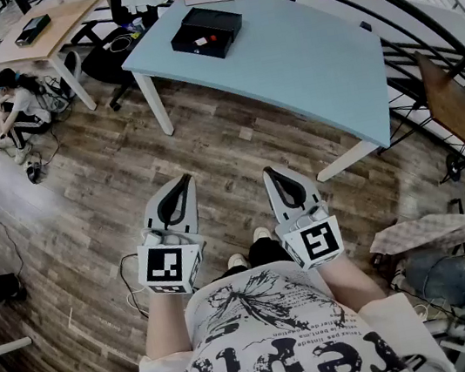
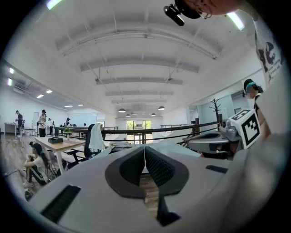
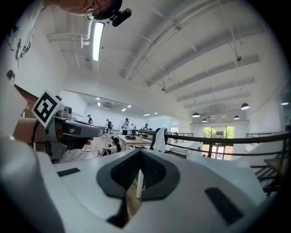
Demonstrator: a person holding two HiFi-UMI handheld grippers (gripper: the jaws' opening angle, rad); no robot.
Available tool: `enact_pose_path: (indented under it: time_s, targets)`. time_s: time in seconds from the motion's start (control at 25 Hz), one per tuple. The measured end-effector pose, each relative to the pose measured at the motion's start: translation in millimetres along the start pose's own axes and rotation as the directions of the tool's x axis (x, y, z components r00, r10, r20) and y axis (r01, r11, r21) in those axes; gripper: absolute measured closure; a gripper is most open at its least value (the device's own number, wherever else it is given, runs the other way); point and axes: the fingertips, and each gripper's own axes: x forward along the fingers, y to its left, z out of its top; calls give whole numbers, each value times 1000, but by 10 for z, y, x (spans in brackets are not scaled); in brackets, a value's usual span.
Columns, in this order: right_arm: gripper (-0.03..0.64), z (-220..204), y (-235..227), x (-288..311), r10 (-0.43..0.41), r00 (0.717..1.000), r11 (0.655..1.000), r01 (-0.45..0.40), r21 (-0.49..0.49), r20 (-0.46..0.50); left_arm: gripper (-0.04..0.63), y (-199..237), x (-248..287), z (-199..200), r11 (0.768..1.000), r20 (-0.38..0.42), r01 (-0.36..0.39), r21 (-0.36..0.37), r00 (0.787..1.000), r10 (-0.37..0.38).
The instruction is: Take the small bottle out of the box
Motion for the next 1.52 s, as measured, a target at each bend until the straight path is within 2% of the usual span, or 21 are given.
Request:
enact_pose_path:
  time_s: [0.44, 0.68, 0.96, 1.2, 1.52]
  targets:
    - [611, 74, 205, 12, 0, 1000, 999, 0, -32, 2, 574, 118, -197, 51, 1000, 20, 6, 4, 1000, -6]
    - [609, 133, 195, 53, 33, 998, 999, -33, 15, 48, 574, 153, -165, 31, 1000, 23, 7, 0, 1000, -7]
    - [609, -75, 71, 416, 47, 999, 998, -47, 48, 7, 574, 325, 76, -105, 1000, -16, -8, -17, 1000, 8]
    - [609, -237, -226, 1004, 65, 998, 996, -64, 68, -1, 574, 648, 594, -228, 999, -44, -27, -30, 999, 25]
    - [609, -154, -1028, 2201, 78, 996, 993, -81, 85, 33, 574, 1309, 1776, -40, 998, -48, -56, -5, 997, 55]
